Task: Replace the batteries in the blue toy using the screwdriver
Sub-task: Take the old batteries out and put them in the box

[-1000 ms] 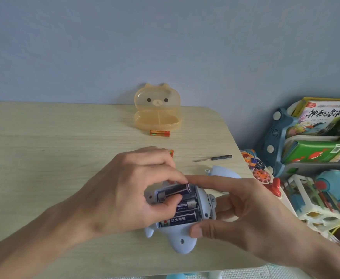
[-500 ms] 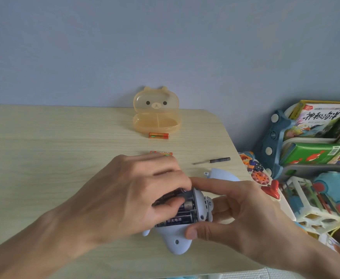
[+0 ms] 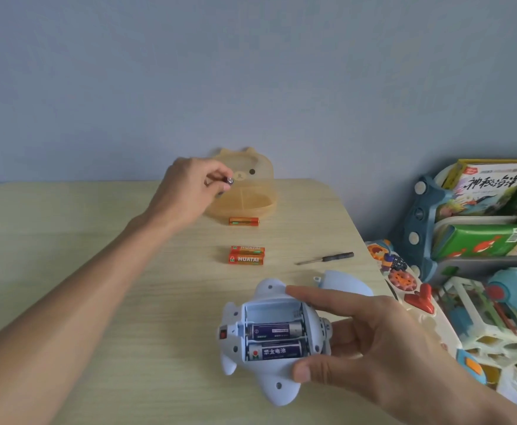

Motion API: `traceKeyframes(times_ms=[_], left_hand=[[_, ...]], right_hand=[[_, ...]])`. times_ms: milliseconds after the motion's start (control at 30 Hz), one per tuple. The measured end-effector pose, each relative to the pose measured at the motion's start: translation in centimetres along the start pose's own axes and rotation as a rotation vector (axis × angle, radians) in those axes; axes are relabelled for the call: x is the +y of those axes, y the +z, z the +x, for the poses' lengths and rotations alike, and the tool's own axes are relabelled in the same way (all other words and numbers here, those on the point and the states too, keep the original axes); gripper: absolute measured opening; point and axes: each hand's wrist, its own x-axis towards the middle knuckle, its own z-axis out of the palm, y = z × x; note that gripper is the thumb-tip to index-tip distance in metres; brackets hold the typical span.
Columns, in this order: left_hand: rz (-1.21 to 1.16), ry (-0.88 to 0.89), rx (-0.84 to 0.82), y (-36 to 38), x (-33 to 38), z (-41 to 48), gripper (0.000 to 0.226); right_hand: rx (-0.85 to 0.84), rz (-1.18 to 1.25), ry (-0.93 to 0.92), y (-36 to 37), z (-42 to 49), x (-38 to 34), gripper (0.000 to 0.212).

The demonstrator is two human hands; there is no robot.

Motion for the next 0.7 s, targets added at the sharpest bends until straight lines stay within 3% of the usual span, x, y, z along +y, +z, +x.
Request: traceKeyframes(times_ms=[167,400,467,533,600,700], left_hand=[[0.198,0.083,-0.072,1.9,-1.3,0.3,0.022],[0.129,0.073,-0.008,-0.3,0.5,-1.5,0.021],[-0.006,0.079,-0.100,-2.1,2.2,-4.5,0.020],[-0.235,0.073,-0.292,-3.9,3.8,-8.5,0.022],[-0.371,0.079,-0.452,-5.3,4.5,-12.1,0.038],[-0.341,0.096,-0.601,-6.5,4.4,-15.3,0.071]], right_hand=[[-0.010,-0.006,0.003,-0.2,0.0,0.3,0.071],[0.010,-0.003,-0.038,-0.2,0.3,1.4,0.079],[0.007,0.013,-0.056,-0.2,0.5,1.8,0.082],[0.005,0.031,-0.072,-0.3,0.5,2.1,0.083],[0.004,0.029,-0.085,-0.3,0.6,2.3,0.082],[0.009,0.030,-0.100,-0.2,0.6,2.4,0.077]])
